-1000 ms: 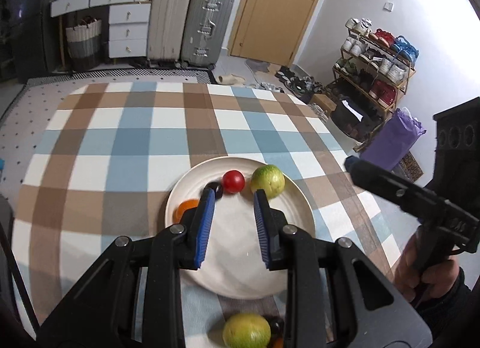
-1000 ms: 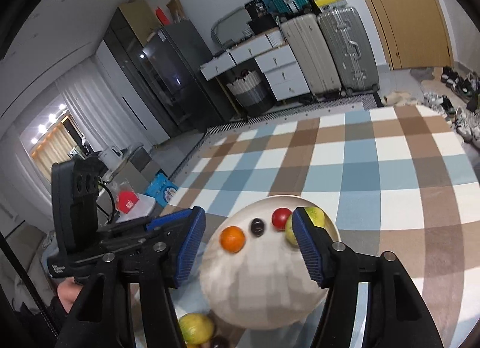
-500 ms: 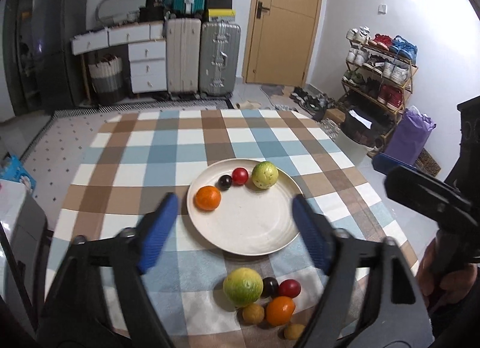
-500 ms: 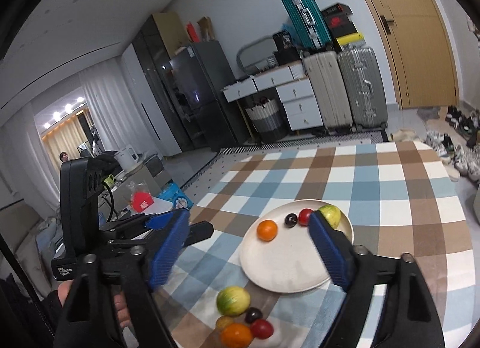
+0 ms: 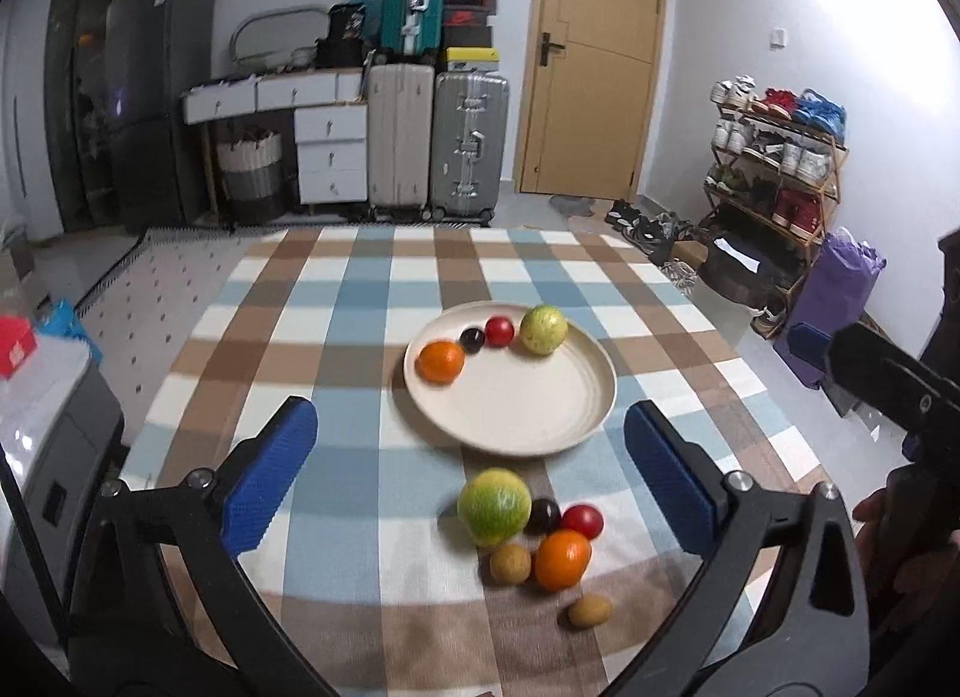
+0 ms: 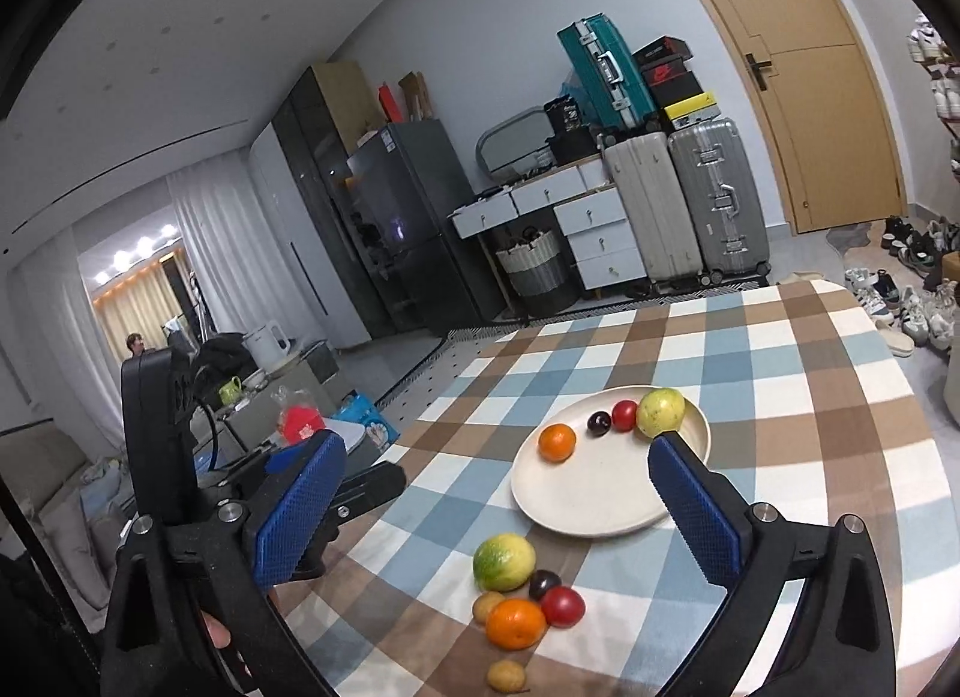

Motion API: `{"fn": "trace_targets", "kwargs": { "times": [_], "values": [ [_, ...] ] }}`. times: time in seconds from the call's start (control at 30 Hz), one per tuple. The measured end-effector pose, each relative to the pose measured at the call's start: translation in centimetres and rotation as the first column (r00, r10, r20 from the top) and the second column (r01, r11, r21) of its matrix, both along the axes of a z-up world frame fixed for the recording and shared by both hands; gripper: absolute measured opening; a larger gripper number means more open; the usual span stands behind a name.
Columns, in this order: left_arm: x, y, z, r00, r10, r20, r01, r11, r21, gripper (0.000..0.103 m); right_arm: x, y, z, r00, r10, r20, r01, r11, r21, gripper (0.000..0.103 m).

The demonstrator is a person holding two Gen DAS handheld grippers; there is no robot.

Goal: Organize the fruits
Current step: 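Move the right tool toward a small brown kiwi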

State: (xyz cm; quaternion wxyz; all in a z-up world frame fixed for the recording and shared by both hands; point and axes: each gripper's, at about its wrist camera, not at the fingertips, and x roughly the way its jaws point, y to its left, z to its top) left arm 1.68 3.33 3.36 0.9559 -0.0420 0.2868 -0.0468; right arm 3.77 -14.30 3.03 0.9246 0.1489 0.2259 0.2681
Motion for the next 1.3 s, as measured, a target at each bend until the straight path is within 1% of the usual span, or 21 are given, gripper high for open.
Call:
{"fn": "trace_targets", "kwargs": {
  "times": [0.07,0.13,0.23,0.33,0.4,0.53,0.83,0.93,1.0,1.07,1.1,1.23,1.27,1.3],
  "values": [
    [-0.5,0.7,-0.8,1.000,0.023,-0.013,-0.023,1.000,-0.021,0.102,-0.4,0.0,-0.4,1.000,-0.014,-0.009,0.014,1.000,-0.019,0.103],
    [-1.2,1.5,-1.8,0.998,0.048,-0.030,-0.049,0.998,-0.037,0.102,-0.8,0.1,-1.0,0.999,-0.044,-0.024,0.043,0.997,-0.057,0.103],
    [-1.9,2.4,-3.4,0.995,0.092,-0.044,-0.094,0.995,-0.036,0.102,-1.5,0.2,-2.2,0.997,-0.070,-0.045,0.066,0.993,-0.094,0.103],
    [-2.5,3.1,-4.9,0.991,0.121,-0.061,-0.123,0.992,-0.026,0.102,-2.0,0.5,-3.6,0.990,-0.112,-0.083,0.098,0.983,-0.156,0.103],
    [-3.1,3.5,-5.9,0.989,0.130,-0.071,-0.132,0.991,-0.025,0.102,-2.2,0.6,-4.6,0.988,-0.104,-0.112,0.085,0.983,-0.161,0.103],
    [-3.8,3.9,-8.1,0.982,0.145,-0.117,-0.149,0.989,-0.022,0.102,-3.3,1.3,-6.3,0.985,-0.100,-0.143,0.076,0.984,-0.164,0.103],
    [-5.0,3.5,-11.7,0.976,0.127,-0.175,-0.135,0.990,-0.035,0.102,-4.4,3.4,-9.7,0.978,-0.074,-0.196,0.030,0.976,-0.215,0.103],
    [-5.4,3.3,-12.4,0.975,0.134,-0.179,-0.141,0.990,-0.027,0.102,-4.5,4.3,-10.6,0.976,-0.059,-0.210,0.008,0.972,-0.235,0.099],
    [-5.8,3.2,-12.6,0.974,0.133,-0.183,-0.139,0.990,-0.023,0.102,-4.6,4.8,-11.1,0.975,-0.048,-0.218,-0.007,0.969,-0.246,0.093],
    [-5.8,3.3,-13.0,0.973,0.133,-0.188,-0.139,0.990,-0.024,0.102,-4.4,5.2,-11.6,0.972,-0.045,-0.232,-0.017,0.965,-0.261,0.090],
    [-5.8,3.3,-13.4,0.972,0.131,-0.194,-0.139,0.990,-0.028,0.102,-4.3,5.4,-11.9,0.970,-0.042,-0.241,-0.024,0.964,-0.263,0.087],
    [-6.0,3.7,-14.1,0.969,0.126,-0.212,-0.138,0.989,-0.043,0.102,-3.9,5.7,-12.7,0.963,-0.030,-0.267,-0.042,0.965,-0.258,0.082],
    [-6.0,3.8,-14.3,0.968,0.125,-0.216,-0.138,0.989,-0.045,0.102,-3.9,5.9,-12.8,0.963,-0.027,-0.268,-0.046,0.964,-0.262,0.077],
    [-6.1,3.9,-14.5,0.968,0.124,-0.219,-0.137,0.989,-0.047,0.102,-3.8,6.1,-13.0,0.963,-0.026,-0.270,-0.051,0.961,-0.272,0.075]
  ]
}}
